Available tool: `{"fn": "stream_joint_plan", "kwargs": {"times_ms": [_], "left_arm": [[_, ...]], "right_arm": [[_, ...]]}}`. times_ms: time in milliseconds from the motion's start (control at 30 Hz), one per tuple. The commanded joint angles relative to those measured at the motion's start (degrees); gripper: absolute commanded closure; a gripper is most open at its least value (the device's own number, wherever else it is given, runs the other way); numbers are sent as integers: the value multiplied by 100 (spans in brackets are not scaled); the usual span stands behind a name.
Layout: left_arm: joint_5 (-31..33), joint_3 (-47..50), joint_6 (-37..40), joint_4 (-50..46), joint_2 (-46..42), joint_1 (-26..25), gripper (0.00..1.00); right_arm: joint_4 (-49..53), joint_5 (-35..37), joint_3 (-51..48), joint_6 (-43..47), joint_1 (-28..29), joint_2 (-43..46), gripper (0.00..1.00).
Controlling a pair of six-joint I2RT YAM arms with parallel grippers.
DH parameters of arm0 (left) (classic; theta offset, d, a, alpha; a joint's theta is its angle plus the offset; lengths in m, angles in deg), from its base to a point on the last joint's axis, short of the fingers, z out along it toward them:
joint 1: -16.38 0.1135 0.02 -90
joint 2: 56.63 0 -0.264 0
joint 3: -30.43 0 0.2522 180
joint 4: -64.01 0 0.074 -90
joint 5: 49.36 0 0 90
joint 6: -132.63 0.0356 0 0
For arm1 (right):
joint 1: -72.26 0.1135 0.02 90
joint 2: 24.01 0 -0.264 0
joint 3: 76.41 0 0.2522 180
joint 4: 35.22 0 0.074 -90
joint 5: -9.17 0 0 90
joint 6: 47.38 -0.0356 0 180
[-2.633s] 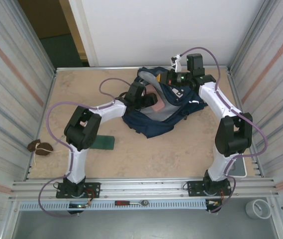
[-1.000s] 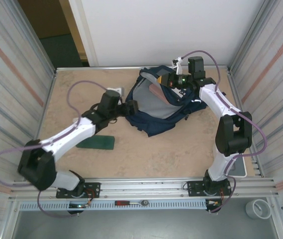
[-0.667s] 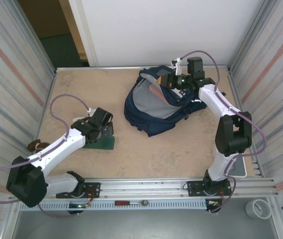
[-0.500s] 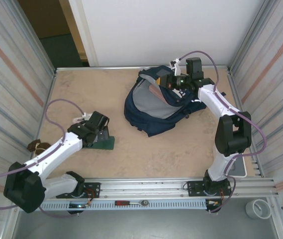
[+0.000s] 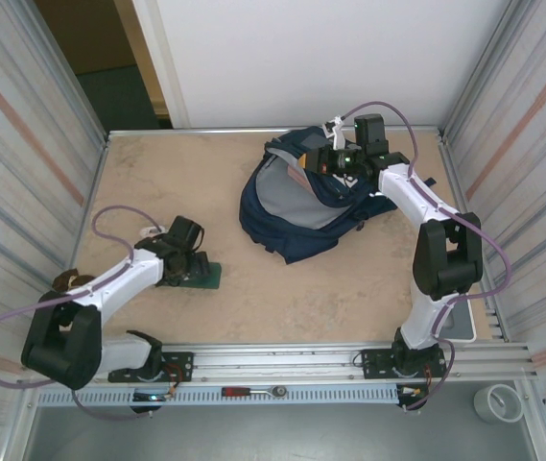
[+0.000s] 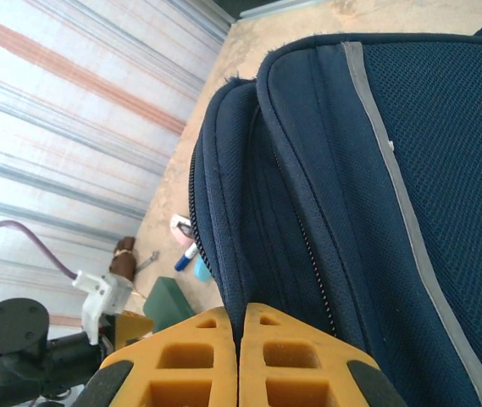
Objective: Pack the student bag
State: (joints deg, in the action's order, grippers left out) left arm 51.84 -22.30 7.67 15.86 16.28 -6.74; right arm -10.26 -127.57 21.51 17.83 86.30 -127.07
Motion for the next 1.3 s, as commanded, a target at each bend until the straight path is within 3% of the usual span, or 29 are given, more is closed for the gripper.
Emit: {"fn": "stream_joint_plan", "kwargs": {"times_ms": [0,367,633,733,867,1000,1267], "left_arm": [[-389,76,-150,270,11,-132,11],[-618,-199,-755,775,653,-1022,11],[-515,-1186,-681,1139,1318,-1812,11],[-114,-1393,50,1072,1135,-2001,9],[264,-1309,1856,975,593,-2014,6],[-239,-873,4088,1356,39,-1943,5],[-793,-294,6280,1948,-275,-1521,2]], "right_arm": [[119,139,-94,164,2,-126,100],[102,165,-367,204,-29,99,100],[106,96,-478,195,-198,212,100],[115,99,-531,228,-274,303,100],[93,77,-573,223,-348,303,100],[31,43,-556,199,-366,216,100],[-66,-46,-510,35,-385,140,100]]}}
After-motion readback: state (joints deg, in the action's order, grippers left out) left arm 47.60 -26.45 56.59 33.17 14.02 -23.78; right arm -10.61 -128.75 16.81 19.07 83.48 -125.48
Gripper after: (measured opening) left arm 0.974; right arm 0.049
